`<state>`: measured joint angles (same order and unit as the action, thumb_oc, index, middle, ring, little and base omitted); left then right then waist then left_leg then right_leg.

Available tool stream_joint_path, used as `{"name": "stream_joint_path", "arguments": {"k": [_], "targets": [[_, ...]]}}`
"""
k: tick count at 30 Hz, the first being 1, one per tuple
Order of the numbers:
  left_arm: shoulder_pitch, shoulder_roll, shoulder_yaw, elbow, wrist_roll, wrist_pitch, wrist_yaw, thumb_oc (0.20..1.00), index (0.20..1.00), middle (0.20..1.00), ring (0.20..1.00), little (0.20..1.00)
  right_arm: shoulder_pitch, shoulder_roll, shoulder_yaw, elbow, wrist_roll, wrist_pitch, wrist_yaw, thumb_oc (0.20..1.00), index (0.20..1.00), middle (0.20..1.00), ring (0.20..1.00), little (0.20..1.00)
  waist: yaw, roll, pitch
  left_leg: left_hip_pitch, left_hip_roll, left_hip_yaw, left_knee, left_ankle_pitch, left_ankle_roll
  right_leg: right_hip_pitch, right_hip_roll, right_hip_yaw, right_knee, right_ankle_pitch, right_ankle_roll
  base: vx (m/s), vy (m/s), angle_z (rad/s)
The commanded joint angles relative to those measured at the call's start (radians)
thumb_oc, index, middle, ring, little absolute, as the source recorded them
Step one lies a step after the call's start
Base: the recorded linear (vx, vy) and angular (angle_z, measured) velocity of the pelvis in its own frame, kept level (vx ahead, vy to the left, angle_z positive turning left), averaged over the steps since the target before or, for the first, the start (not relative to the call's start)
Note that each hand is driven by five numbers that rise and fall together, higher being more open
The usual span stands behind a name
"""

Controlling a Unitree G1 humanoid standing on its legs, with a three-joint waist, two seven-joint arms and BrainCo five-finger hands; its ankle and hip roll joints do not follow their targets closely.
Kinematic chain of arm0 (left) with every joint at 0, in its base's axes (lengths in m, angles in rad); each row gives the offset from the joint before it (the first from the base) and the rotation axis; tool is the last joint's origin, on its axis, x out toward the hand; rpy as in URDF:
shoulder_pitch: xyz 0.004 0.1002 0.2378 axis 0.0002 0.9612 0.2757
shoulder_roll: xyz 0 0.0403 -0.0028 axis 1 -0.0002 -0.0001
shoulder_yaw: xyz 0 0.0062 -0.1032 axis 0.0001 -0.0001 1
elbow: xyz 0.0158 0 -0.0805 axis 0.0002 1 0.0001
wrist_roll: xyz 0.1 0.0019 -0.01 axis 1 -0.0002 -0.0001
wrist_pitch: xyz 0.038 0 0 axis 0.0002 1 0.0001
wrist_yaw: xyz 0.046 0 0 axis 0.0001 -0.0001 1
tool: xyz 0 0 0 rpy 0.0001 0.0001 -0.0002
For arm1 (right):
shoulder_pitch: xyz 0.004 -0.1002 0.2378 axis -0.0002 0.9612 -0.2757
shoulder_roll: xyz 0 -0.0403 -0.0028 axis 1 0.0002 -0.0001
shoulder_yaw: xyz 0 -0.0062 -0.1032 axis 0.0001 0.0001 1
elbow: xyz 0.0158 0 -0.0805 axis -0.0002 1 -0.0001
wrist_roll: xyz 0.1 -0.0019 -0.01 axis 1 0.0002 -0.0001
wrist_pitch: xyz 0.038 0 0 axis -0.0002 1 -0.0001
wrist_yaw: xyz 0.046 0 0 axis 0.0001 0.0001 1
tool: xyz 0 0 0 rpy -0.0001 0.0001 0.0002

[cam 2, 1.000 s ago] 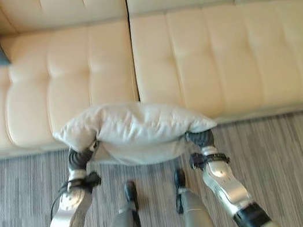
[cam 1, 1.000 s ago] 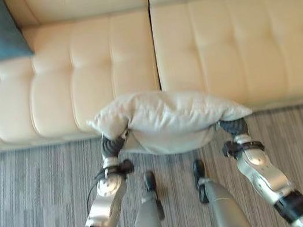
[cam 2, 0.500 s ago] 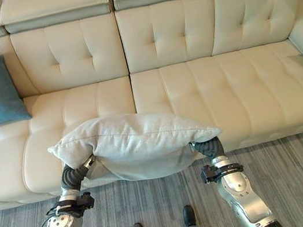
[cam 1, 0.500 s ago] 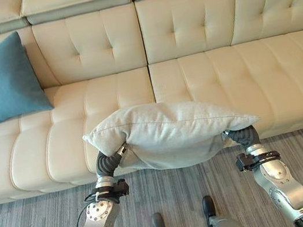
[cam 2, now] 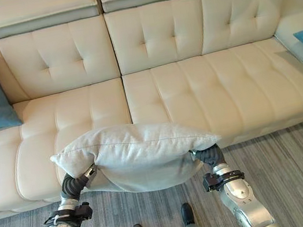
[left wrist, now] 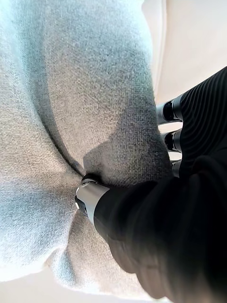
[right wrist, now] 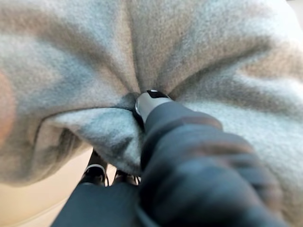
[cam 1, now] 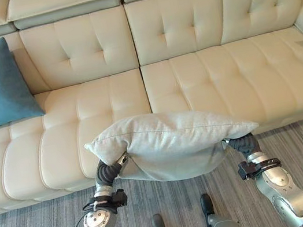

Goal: Pick up all the scattered cushions and arrange them neatly on the sofa.

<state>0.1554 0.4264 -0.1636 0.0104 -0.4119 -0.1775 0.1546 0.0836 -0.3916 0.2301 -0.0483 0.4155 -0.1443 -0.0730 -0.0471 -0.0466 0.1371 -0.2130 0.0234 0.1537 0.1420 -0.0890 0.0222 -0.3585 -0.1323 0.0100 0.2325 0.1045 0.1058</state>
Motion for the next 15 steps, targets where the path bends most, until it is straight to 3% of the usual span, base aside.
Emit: {"name": "stream_joint_path", "arguments": {"k": [1, 3, 6, 9, 11, 15], "targets": [[-0.026, 0.036, 0.059, -0.132, 0.004, -0.077, -0.026, 0.2, 0.2, 0.2, 0.2, 0.2, -0.088, 0.021, 0.01, -0.151, 0.057, -0.092, 0.059, 0.2, 0.2, 0.2, 0.2, 0.2, 0.011, 0.013, 0.033, 0.081, -0.04, -0.065, 0.075, -0.146, 0.032, 0.002, -0.018, -0.05, 0.011, -0.051, 0.052, 0.23, -0.031, -0.21], [-0.02, 0.026, 0.063, -0.133, 0.003, -0.073, -0.03, 0.2, 0.2, 0.2, 0.2, 0.2, -0.092, 0.013, 0.013, -0.148, 0.061, -0.091, 0.061, 0.2, 0.2, 0.2, 0.2, 0.2, -0.006, 0.017, 0.034, 0.146, -0.043, -0.07, 0.055, -0.171, 0.022, -0.039, -0.002, -0.089, -0.104, -0.034, 0.059, 0.33, -0.064, -0.19], [-0.038, 0.0, 0.056, -0.121, 0.012, -0.082, -0.046, 0.2, 0.2, 0.2, 0.2, 0.2, -0.08, 0.0, -0.002, -0.156, 0.043, -0.08, 0.07, 0.2, 0.2, 0.2, 0.2, 0.2, -0.031, 0.031, 0.041, 0.225, -0.049, -0.104, 0.043, -0.196, 0.0, -0.082, 0.028, -0.058, -0.2, -0.002, 0.08, 0.34, -0.071, 0.22], [-0.054, -0.014, 0.037, -0.126, 0.008, -0.083, -0.065, 0.2, 0.2, 0.2, 0.2, 0.2, -0.06, 0.0, -0.017, -0.177, 0.048, -0.079, 0.086, 0.2, 0.2, 0.2, 0.2, 0.2, -0.05, 0.026, 0.025, 0.301, -0.035, -0.14, 0.025, -0.195, -0.036, -0.073, 0.027, -0.043, -0.197, 0.031, 0.071, 0.44, -0.216, 0.64], [-0.056, -0.027, 0.032, -0.132, 0.002, -0.084, -0.07, 0.2, 0.2, 0.2, 0.2, 0.2, -0.053, -0.011, -0.02, -0.18, 0.05, -0.085, 0.097, 0.2, 0.2, 0.2, 0.2, 0.2, -0.059, 0.037, 0.012, 0.303, 0.0, -0.147, 0.063, -0.143, -0.064, -0.066, 0.039, -0.047, -0.164, 0.04, 0.052, 0.36, -0.296, 0.79], [-0.048, -0.035, 0.033, -0.14, -0.004, -0.073, -0.093, 0.2, 0.2, 0.2, 0.2, 0.2, -0.026, -0.04, -0.056, -0.172, 0.052, -0.075, 0.107, 0.2, 0.2, 0.2, 0.2, 0.2, -0.08, 0.077, -0.024, 0.303, 0.069, -0.157, 0.11, 0.025, -0.109, -0.059, 0.077, -0.078, -0.089, -0.026, 0.004, 0.3, -0.223, 0.12]]}}
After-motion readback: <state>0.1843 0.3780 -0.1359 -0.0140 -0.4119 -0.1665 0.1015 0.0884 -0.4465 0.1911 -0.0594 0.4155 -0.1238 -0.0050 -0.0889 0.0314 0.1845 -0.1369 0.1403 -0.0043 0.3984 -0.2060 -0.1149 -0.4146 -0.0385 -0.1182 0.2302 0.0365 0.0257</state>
